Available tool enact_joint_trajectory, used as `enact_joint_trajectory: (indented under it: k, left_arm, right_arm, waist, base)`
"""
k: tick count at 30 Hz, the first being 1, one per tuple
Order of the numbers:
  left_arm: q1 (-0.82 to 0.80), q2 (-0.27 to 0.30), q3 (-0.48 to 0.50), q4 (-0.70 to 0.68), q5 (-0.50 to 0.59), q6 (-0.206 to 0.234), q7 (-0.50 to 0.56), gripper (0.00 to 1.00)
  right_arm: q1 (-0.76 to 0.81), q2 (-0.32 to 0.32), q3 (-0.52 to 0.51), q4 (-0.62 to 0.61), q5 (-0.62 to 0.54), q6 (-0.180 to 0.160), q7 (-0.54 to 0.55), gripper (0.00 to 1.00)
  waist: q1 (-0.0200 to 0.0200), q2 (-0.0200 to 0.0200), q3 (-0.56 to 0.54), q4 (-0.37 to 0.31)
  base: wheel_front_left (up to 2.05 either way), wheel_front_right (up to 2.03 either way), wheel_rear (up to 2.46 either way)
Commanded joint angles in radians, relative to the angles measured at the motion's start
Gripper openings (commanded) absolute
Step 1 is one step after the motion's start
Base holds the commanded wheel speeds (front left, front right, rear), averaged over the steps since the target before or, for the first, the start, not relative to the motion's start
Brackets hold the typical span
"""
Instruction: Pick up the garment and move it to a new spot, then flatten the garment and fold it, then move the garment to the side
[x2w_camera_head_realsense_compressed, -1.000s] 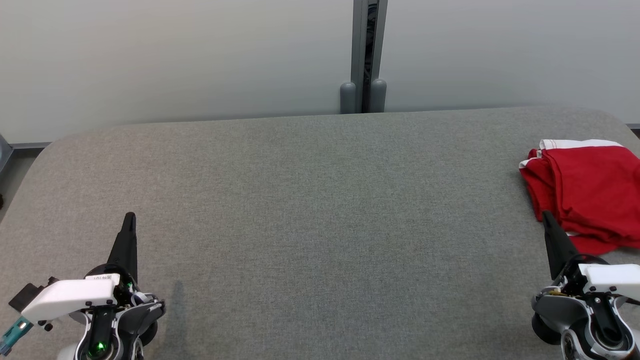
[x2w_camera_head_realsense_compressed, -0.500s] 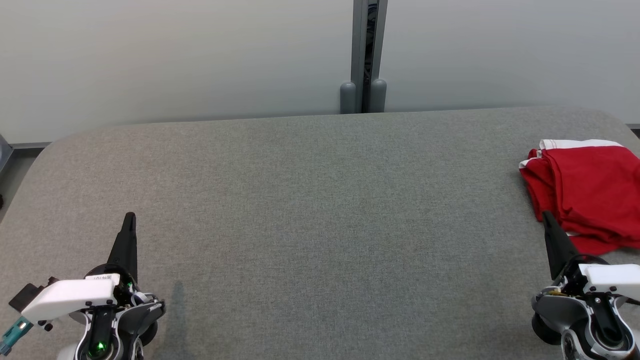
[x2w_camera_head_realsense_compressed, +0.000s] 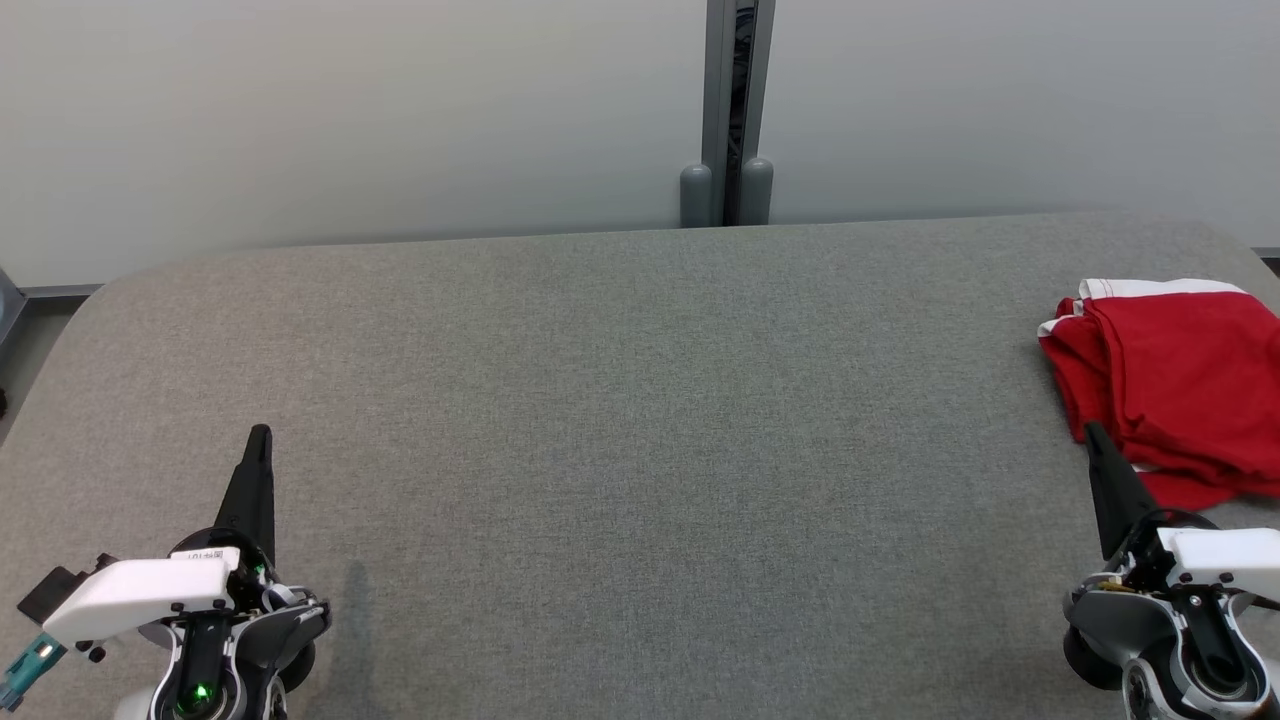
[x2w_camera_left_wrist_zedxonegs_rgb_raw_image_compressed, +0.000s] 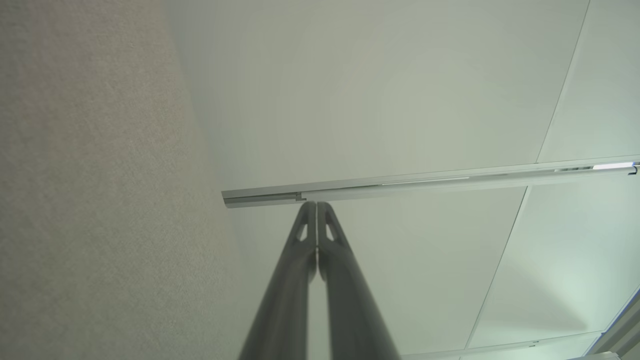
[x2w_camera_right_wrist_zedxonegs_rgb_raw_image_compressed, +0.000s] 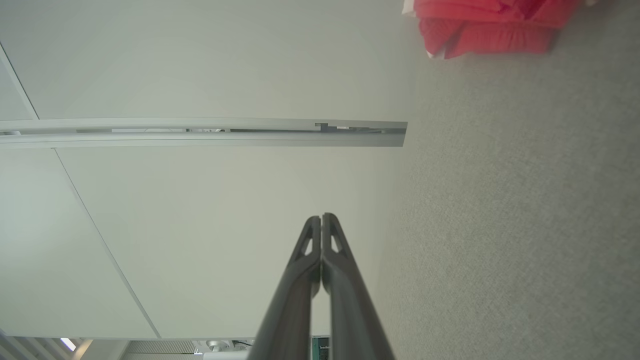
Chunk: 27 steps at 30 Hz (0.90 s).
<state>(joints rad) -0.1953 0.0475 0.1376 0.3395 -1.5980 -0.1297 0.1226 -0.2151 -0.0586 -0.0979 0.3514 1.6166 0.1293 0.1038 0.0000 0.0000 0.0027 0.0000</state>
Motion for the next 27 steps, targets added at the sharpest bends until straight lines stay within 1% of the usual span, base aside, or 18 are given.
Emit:
enact_joint_trajectory:
  k: [1,27]
  left_arm:
    - [-0.019,0.005,0.003,0.001,0.0,-0.004,0.0,0.0]
    - [-0.02,0.005,0.003,0.001,0.0,-0.004,0.0,0.0]
  right_arm:
    - [-0.005,-0.002,-0.005,0.002,-0.006,0.003,0.002,0.0]
    - [-0.005,0.0,-0.008,0.002,-0.008,0.003,0.005,0.0]
  waist:
    - [0.0,0.0,0.0,0.0]
    - [0.0,0.0,0.0,0.0]
  base:
    - [0.0,0.0,0.0]
    - [0.0,0.0,0.0]
